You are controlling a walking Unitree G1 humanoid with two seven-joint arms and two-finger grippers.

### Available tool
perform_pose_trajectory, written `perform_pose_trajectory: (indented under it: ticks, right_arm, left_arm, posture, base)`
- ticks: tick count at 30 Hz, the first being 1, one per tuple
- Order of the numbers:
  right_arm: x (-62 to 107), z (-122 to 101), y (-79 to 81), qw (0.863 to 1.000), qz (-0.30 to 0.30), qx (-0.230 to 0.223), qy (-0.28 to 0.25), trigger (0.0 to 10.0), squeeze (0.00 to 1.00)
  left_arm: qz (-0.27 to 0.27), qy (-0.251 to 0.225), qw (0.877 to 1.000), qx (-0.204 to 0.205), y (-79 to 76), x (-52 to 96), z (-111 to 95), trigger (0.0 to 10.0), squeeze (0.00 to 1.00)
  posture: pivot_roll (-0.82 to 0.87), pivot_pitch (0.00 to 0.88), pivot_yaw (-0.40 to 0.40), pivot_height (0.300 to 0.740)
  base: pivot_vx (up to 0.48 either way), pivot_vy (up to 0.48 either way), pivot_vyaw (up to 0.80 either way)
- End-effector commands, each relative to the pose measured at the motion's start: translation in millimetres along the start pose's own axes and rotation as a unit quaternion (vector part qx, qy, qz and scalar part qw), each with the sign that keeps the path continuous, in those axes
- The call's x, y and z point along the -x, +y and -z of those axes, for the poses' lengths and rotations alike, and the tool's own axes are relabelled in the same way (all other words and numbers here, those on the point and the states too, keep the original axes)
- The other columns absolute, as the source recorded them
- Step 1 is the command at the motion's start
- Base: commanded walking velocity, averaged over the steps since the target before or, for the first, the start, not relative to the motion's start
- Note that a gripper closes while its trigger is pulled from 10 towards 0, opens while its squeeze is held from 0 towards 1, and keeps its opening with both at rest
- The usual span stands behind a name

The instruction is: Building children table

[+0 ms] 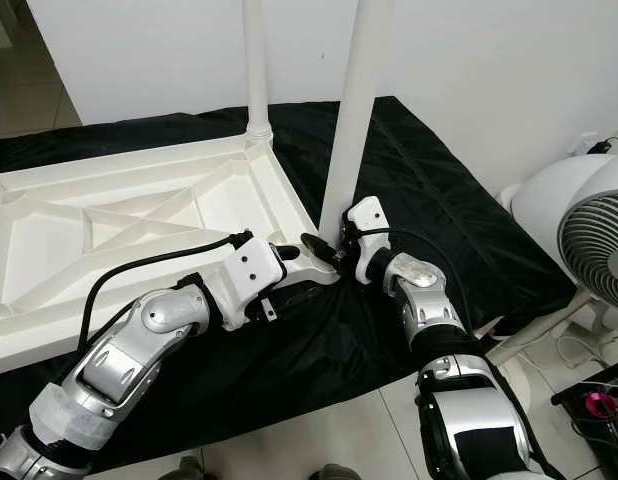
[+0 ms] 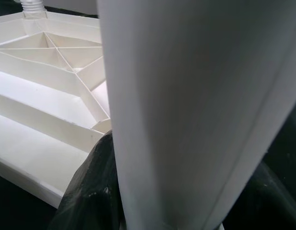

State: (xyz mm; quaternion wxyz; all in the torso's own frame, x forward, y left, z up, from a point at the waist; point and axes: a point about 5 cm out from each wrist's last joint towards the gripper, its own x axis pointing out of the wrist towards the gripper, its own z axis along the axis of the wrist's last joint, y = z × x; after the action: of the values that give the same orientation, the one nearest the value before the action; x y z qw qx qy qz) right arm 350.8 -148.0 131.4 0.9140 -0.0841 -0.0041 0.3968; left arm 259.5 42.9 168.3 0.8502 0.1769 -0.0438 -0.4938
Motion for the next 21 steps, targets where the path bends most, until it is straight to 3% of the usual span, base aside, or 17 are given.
perform_pose_trajectory:
  ticks: [1, 2, 13, 21]
  right_arm:
    - [0.2, 9.6, 8.3, 1.000, -0.019, 0.002, 0.017, 2.1, 0.00]
    - [0.3, 11.4, 8.9, 1.000, -0.014, -0.016, 0.019, 10.0, 0.00]
    - [-3.8, 8.5, 16.6, 0.998, 0.033, -0.053, -0.010, 10.0, 0.00]
    - [-12.4, 15.2, 33.4, 0.983, 0.175, -0.048, -0.002, 10.0, 0.00]
  left_arm:
    - [0.026, 0.000, 1.000, -0.003, -2.1, -1.4, -0.3, 10.0, 0.00]
    - [0.027, 0.000, 1.000, -0.003, -2.1, -1.3, -0.3, 10.0, 0.00]
    - [0.026, 0.001, 1.000, -0.005, -2.5, -1.4, 0.2, 10.0, 0.00]
    - [0.021, 0.001, 1.000, -0.008, -3.6, -1.5, 0.3, 10.0, 0.00]
  posture:
    - [-0.08, 0.000, 0.009, 0.740]
    - [-0.08, 0.000, 0.009, 0.740]
    - [-0.07, 0.000, 0.003, 0.740]
    - [-0.06, 0.000, -0.007, 0.740]
  base:
    - [0.000, 0.000, 0.00]
    - [0.000, 0.000, 0.00]
    - [0.000, 0.000, 0.00]
    - [0.000, 0.000, 0.00]
